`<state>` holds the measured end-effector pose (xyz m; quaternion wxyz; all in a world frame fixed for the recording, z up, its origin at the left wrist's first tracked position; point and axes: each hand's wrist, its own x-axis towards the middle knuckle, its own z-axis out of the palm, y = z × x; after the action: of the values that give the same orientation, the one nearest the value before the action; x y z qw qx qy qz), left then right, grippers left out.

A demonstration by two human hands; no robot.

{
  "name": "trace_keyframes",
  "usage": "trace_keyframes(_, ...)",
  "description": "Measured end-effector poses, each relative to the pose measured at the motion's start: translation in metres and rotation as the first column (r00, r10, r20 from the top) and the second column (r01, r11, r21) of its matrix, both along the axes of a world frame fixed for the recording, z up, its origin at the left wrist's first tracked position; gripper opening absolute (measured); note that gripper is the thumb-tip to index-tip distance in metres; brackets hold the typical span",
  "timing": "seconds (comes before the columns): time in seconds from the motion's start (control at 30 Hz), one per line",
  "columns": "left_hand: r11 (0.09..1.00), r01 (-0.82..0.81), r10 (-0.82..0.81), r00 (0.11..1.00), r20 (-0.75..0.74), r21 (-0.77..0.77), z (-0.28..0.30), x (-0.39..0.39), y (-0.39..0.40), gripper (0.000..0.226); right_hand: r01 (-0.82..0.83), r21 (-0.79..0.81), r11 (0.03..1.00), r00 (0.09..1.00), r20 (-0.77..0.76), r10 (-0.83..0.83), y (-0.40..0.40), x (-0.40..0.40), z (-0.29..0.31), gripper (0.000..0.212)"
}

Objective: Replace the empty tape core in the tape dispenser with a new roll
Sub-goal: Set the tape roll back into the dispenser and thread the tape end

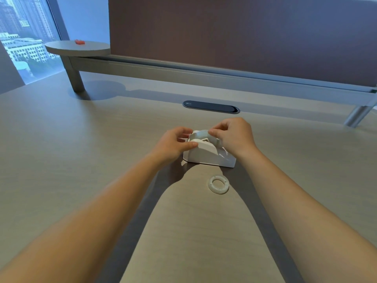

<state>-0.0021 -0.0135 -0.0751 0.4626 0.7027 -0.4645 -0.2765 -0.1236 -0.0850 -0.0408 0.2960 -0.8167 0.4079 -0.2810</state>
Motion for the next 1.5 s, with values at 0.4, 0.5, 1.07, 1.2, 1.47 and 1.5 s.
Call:
trace_keyframes(0.4, 0.998, -0.027, 0.019, 0.992, 0.122, 0.059, 0.001, -0.003, -0.003, 0.045, -0.121, -0.158, 0.980, 0.857, -0.514, 0.023, -0.010, 0.005, 0.011, 0.030)
trace_keyframes(0.5, 0.997, -0.033, 0.022, 0.988, 0.153, 0.068, 0.003, -0.004, -0.003, 0.046, -0.135, -0.124, 0.983, 0.848, -0.528, 0.050, -0.012, 0.006, 0.012, 0.032)
trace_keyframes(1.07, 0.996, -0.031, 0.019, 0.990, 0.138, 0.083, 0.001, -0.003, -0.003, 0.045, 0.032, 0.285, 0.958, 0.992, 0.106, -0.065, -0.030, -0.021, 0.004, 0.023)
trace_keyframes(1.2, 0.996, -0.030, 0.018, 0.989, 0.148, 0.080, -0.001, -0.002, -0.003, 0.044, 0.091, 0.400, 0.912, 0.973, 0.159, -0.167, -0.035, -0.036, -0.004, 0.023)
trace_keyframes(1.47, 0.997, -0.034, 0.023, 0.988, 0.153, 0.068, -0.002, -0.003, -0.004, 0.042, 0.096, 0.580, 0.809, 0.944, 0.205, -0.259, -0.038, -0.043, -0.019, 0.021)
trace_keyframes(1.5, 0.997, -0.033, 0.022, 0.988, 0.152, 0.064, -0.002, -0.002, -0.004, 0.042, 0.092, 0.603, 0.792, 0.943, 0.202, -0.264, -0.038, -0.044, -0.021, 0.021)
